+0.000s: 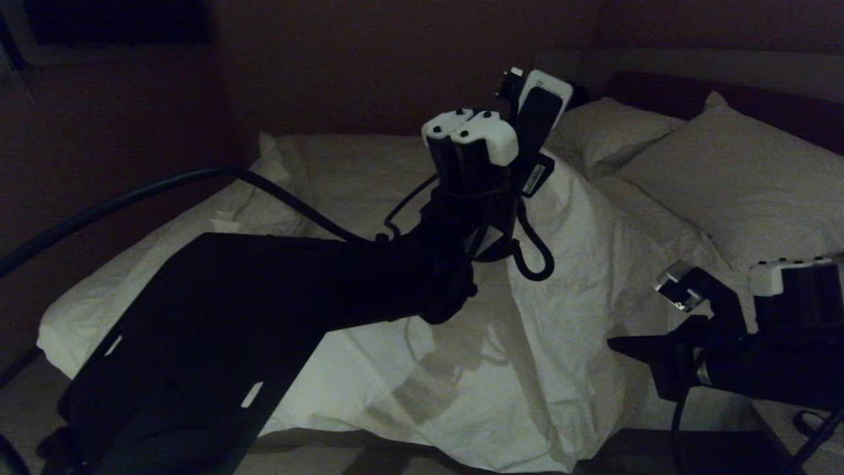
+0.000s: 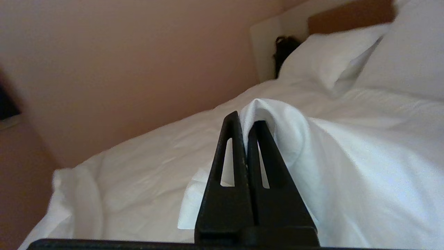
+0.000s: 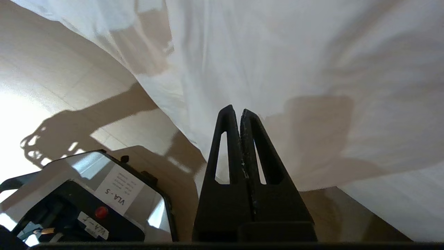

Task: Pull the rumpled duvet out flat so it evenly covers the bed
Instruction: Flatten the corners of the folded blanket

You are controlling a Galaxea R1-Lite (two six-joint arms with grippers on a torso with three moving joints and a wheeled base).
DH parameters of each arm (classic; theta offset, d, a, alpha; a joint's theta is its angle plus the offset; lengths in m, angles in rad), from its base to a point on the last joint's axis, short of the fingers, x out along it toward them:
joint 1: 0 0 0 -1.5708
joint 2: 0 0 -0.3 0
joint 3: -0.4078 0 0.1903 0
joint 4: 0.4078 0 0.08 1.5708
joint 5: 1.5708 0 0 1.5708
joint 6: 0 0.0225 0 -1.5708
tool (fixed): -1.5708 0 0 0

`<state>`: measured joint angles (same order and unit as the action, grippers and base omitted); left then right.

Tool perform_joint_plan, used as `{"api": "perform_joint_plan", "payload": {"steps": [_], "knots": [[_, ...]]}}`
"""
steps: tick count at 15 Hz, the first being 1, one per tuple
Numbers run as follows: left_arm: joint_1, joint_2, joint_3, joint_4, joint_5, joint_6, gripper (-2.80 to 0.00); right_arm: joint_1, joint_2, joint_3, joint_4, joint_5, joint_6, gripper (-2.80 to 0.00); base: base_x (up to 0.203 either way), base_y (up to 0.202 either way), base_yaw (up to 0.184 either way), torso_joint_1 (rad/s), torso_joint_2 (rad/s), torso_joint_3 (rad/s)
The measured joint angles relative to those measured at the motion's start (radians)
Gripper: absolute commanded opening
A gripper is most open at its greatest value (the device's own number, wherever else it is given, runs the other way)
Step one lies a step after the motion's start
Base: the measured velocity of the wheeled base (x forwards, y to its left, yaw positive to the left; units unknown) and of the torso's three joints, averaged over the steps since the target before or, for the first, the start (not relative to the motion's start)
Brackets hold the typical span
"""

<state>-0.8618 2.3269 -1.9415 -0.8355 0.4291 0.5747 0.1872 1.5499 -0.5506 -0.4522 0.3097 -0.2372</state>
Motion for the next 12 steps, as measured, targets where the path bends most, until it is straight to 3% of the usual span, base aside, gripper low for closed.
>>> {"api": "perform_joint_plan", "payload": {"steps": [7,8,9,12], "knots": [[-0.039,-0.029,-0.001,0.030,-0.003,-0.013,-2.80,-0.012,0.177,0.072,-0.225,0.140,-0.065,-2.80,0.000,0.000,0.000,0.000,0.00,0.000],[-0.040,-0.023,0.000,0.027,-0.003,-0.027,-2.80,-0.014,0.182,0.074,-0.256,0.151,-0.067,-2.43,0.000,0.000,0.000,0.000,0.00,0.000],[-0.040,-0.016,0.000,0.021,-0.003,-0.037,-2.80,-0.022,0.183,0.075,-0.287,0.161,-0.066,0.00,0.000,0.000,0.000,0.000,0.00,0.000],[-0.041,0.001,0.001,0.012,-0.004,-0.049,-2.80,-0.048,0.155,0.075,-0.349,0.195,-0.062,0.00,0.000,0.000,0.000,0.000,0.00,0.000]]}}
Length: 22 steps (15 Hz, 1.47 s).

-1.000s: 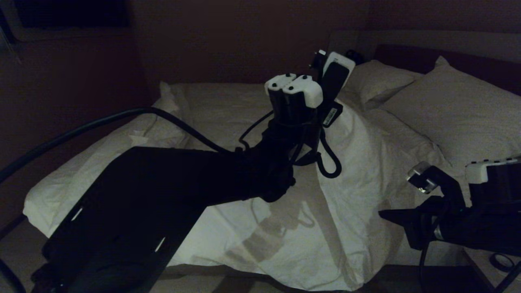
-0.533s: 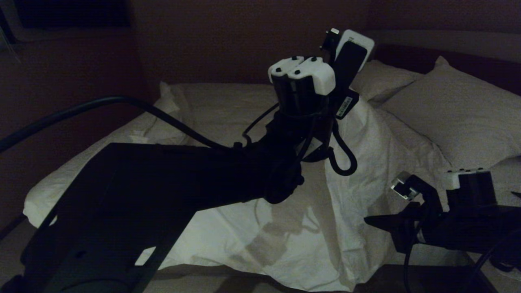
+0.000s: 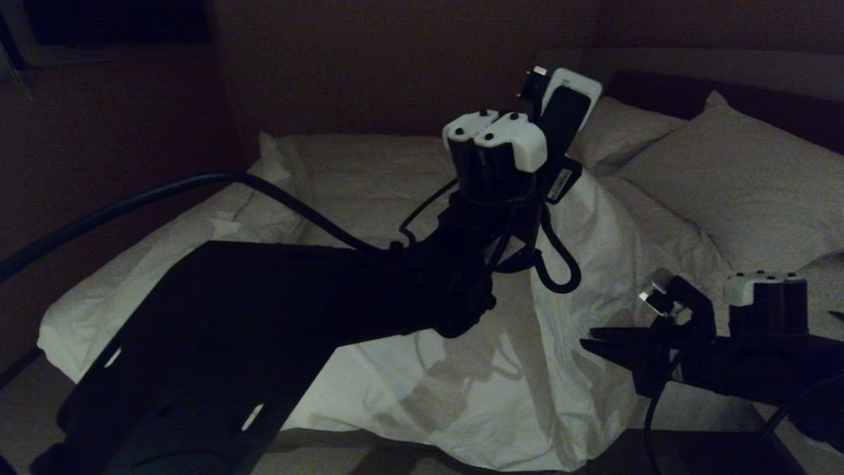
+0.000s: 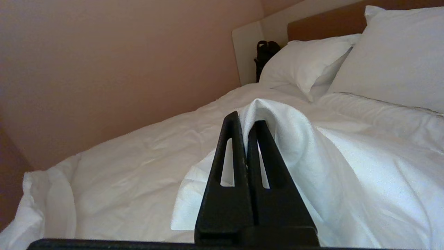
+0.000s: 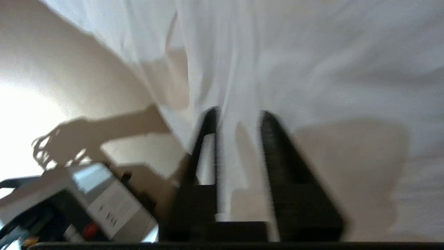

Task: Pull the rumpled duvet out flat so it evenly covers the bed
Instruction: Flatten the corners of the folded blanket

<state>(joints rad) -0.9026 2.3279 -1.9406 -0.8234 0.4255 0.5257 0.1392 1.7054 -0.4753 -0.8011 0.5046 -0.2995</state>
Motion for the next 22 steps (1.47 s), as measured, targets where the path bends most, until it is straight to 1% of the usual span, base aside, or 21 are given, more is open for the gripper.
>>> {"api": "perform_joint_plan", "payload": {"steps": [2,4,7,10,15,22], "knots": [[-0.007,0.003,0.000,0.000,0.000,-0.010,-2.80,-0.014,-0.026,-0.001,-0.014,0.028,0.005,0.00,0.000,0.000,0.000,0.000,0.00,0.000],[-0.017,0.001,0.000,0.000,0.000,-0.033,-2.80,-0.019,-0.057,0.003,-0.008,0.058,0.021,0.00,0.000,0.000,0.000,0.000,0.00,0.000],[-0.035,-0.009,0.000,-0.021,0.000,-0.039,-2.80,-0.020,-0.069,0.000,0.015,0.124,0.043,0.00,0.000,0.000,0.000,0.000,0.00,0.000],[-0.061,-0.015,-0.003,-0.032,0.000,-0.039,-2.80,-0.020,-0.044,-0.010,0.011,0.160,0.026,0.00,0.000,0.000,0.000,0.000,0.00,0.000],[-0.135,-0.029,-0.001,-0.048,0.003,-0.038,-2.80,-0.044,0.035,-0.051,0.006,0.152,-0.052,0.00,0.000,0.000,0.000,0.000,0.00,0.000],[-0.189,-0.020,0.000,-0.077,0.013,-0.035,-2.80,-0.047,0.043,-0.039,0.006,0.120,-0.106,0.00,0.000,0.000,0.000,0.000,0.00,0.000]]}}
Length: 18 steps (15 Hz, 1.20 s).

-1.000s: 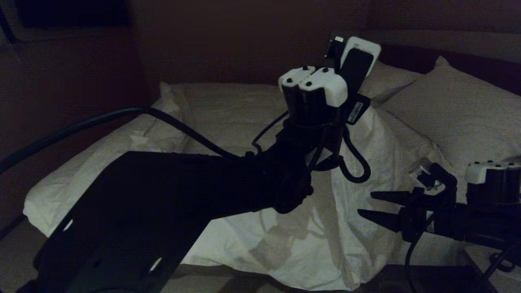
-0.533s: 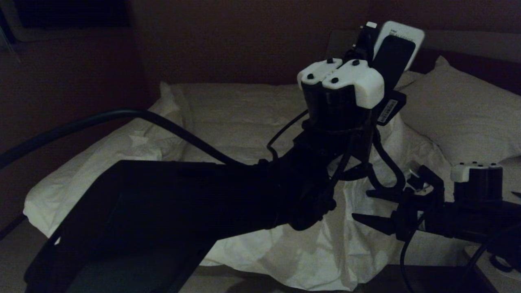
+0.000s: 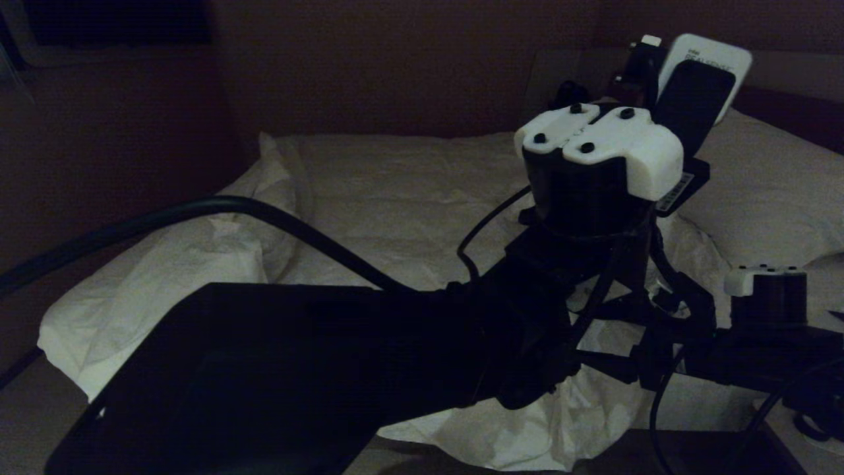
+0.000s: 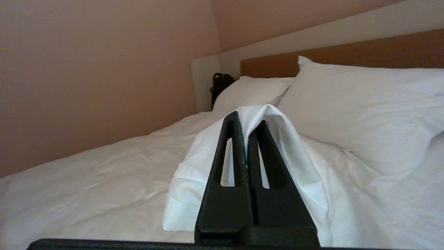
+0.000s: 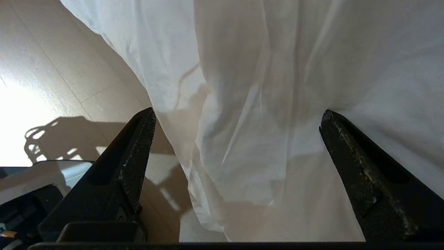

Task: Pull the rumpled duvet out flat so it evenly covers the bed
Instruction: Flatten the corners of the folded blanket

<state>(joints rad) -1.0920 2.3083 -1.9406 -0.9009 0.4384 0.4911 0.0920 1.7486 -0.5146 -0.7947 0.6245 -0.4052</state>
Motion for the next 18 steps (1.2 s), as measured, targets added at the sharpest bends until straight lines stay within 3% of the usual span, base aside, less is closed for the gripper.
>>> {"api": "perform_joint_plan", "payload": {"steps": [4,11,14,18], "knots": [[-0.048,0.000,0.000,-0.011,0.006,0.003,-2.80,0.019,-0.004,0.004,-0.001,-0.031,0.004,0.00,0.000,0.000,0.000,0.000,0.00,0.000],[-0.074,0.003,0.000,-0.023,0.027,0.005,-2.80,0.027,0.025,0.020,-0.038,-0.174,0.012,0.00,0.000,0.000,0.000,0.000,0.00,0.000],[-0.074,0.003,-0.003,-0.023,0.027,0.003,-2.80,0.039,0.055,0.101,-0.115,-0.255,0.018,0.00,0.000,0.000,0.000,0.000,0.00,0.000],[-0.074,-0.004,-0.003,-0.024,0.031,-0.001,-2.80,0.117,0.066,0.220,-0.275,-0.362,0.054,0.00,0.000,0.000,0.000,0.000,0.00,0.000]]}}
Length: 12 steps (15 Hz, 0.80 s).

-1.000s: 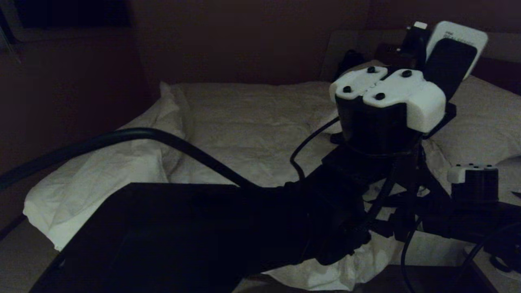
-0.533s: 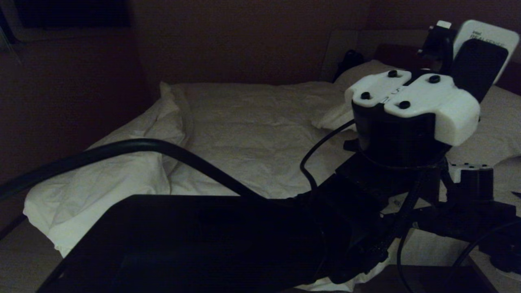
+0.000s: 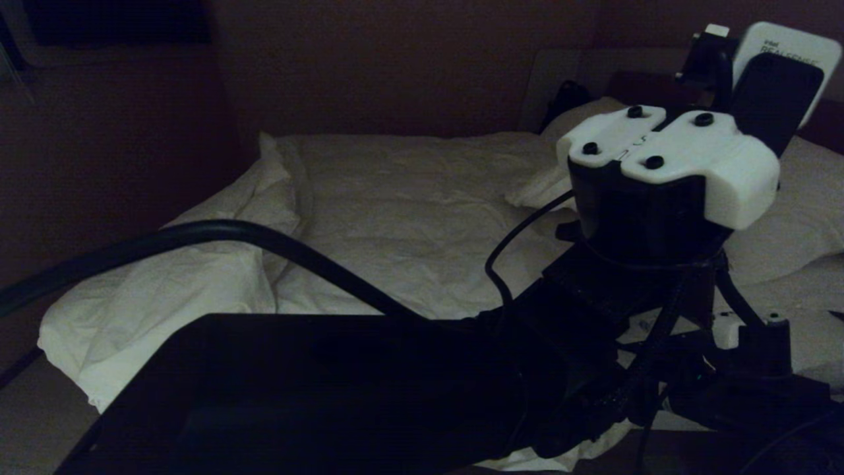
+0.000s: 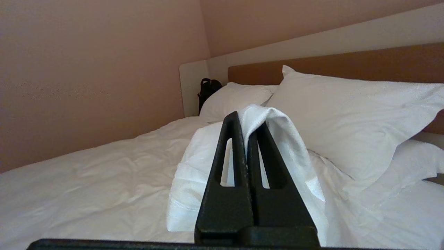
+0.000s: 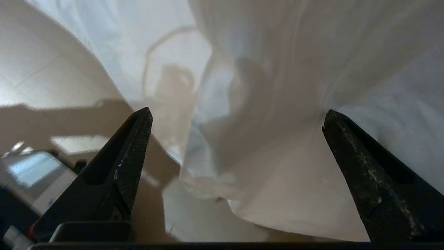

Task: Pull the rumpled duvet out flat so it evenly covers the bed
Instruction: Flatten the corners of the folded blanket

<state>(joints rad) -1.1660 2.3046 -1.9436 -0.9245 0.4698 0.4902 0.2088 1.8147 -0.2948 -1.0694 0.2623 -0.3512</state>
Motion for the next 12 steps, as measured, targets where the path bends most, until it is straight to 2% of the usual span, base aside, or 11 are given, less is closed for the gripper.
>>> {"api": "perform_joint_plan", "payload": {"steps": [2,5,12], "knots": [[-0.001,-0.008,0.000,0.004,0.002,-0.006,-2.80,0.041,-0.001,0.040,-0.103,-0.067,0.030,0.00,0.000,0.000,0.000,0.000,0.00,0.000],[-0.002,-0.016,0.002,0.001,0.003,-0.010,-2.80,0.060,-0.008,0.052,-0.237,-0.159,0.071,0.00,0.000,0.000,0.000,0.000,0.00,0.000],[-0.009,-0.017,0.004,-0.004,0.004,-0.017,-2.80,0.068,-0.029,0.045,-0.416,-0.341,0.083,0.00,0.000,0.000,0.000,0.000,0.00,0.000]]}}
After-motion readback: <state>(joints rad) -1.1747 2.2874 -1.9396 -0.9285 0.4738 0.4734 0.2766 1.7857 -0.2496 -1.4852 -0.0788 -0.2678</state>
